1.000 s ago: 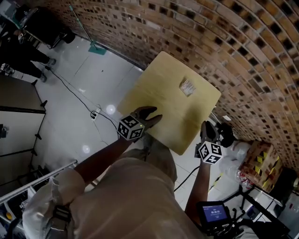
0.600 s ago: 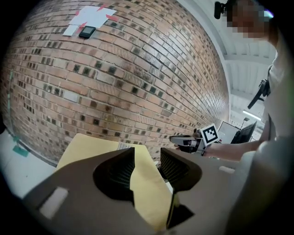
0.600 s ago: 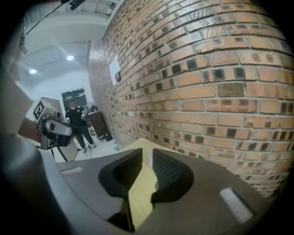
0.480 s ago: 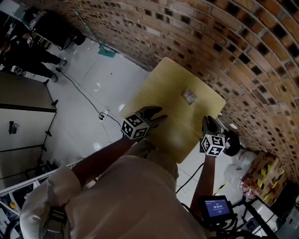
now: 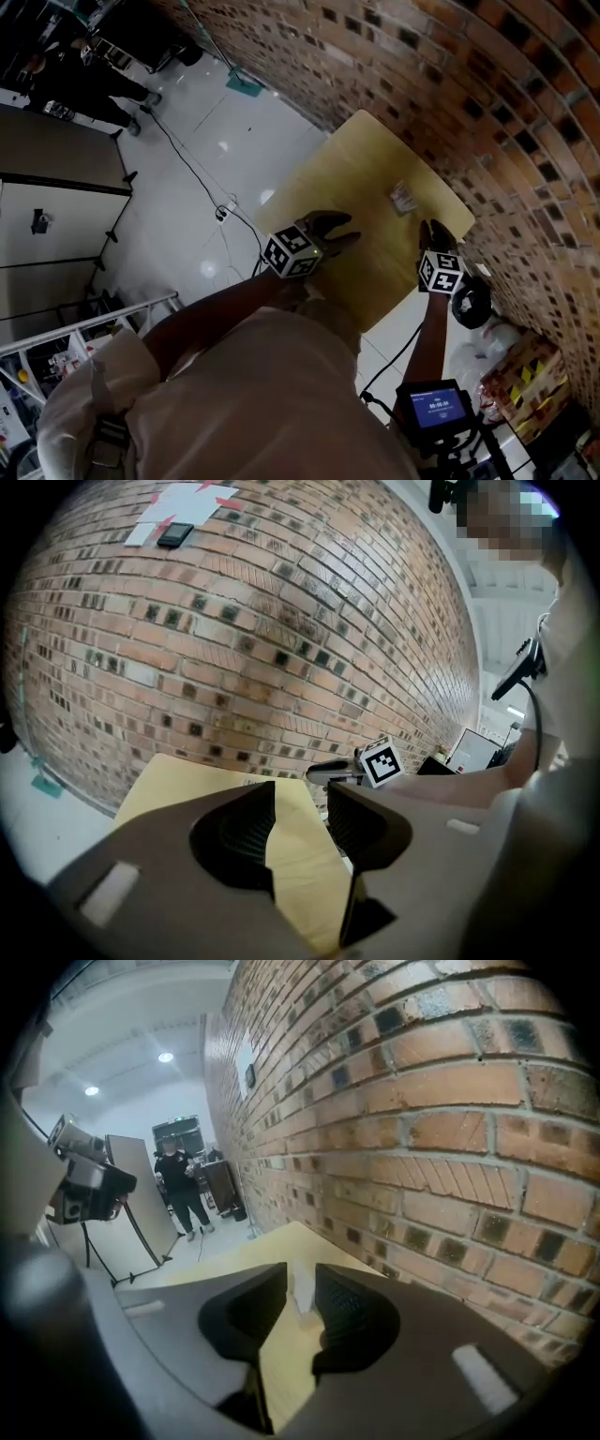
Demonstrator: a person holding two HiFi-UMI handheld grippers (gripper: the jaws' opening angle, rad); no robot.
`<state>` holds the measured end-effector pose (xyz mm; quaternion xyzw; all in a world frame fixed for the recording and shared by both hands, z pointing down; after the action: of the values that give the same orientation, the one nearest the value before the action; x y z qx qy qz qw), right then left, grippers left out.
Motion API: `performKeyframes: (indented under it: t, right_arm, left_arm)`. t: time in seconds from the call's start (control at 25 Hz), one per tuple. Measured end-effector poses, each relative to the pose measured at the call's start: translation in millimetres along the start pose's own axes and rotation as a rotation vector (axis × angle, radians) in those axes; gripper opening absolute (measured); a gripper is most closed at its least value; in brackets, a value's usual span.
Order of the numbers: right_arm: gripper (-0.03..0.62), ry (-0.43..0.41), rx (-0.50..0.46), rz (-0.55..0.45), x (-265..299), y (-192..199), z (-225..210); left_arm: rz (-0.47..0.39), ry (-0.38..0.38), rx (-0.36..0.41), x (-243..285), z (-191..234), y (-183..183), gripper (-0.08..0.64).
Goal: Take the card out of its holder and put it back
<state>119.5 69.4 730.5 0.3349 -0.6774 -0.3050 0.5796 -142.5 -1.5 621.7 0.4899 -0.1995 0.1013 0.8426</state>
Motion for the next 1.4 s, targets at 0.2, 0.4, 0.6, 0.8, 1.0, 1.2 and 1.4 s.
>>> performKeyframes:
  t: [0.2, 0.4, 0.6, 0.8, 1.0, 1.2, 1.4]
  right_arm:
    - [0.091, -0.029, -0.025, 0.058, 33.8, 7.3, -4.1]
    - [0.103, -0.055, -0.033, 0.121, 65.2, 22.9, -9.2]
    - [0.103, -0.057, -0.038, 0.164, 90.7, 34.9, -15.4]
    - [0.101, -0.064, -0.037, 0.182, 101.6, 40.2, -18.7]
    - [0.083, -0.067, -0.051, 0.160, 106.8, 39.7, -18.3]
    - [0.040, -0.069, -0.056, 0.141, 108.3, 37.6, -14.5]
    - [0.027, -0.082, -0.045, 0.134, 107.3, 36.8, -7.4]
  left_arm:
    - [0.015, -0.003, 0.005, 6.0, 11.0, -1.1, 0.176]
    - [0.017, -0.023, -0.009, 7.7, 17.6, 0.4, 0.176]
    - [0.026, -0.049, -0.022, 0.1, 23.0, 5.3, 0.176]
    - [0.037, -0.071, -0.032, -6.8, 28.8, 9.7, 0.176]
    - [0.043, -0.087, -0.037, -8.6, 34.2, 12.1, 0.176]
    - [0.035, -0.090, -0.043, -10.9, 32.4, 11.4, 0.176]
    - [0.036, -0.100, -0.043, -16.0, 33.1, 16.0, 0.176]
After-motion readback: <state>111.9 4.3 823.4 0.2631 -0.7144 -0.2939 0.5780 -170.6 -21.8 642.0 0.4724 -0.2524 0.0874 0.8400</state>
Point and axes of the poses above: the fingertips, and each gripper's own axes: x forward along the fingers, z to its left, y out of its underside, the point moved 7 cm from there along -x, backward along the fingers, and after that the axes turned 2 degrees about -x, right-handed, at the moved point
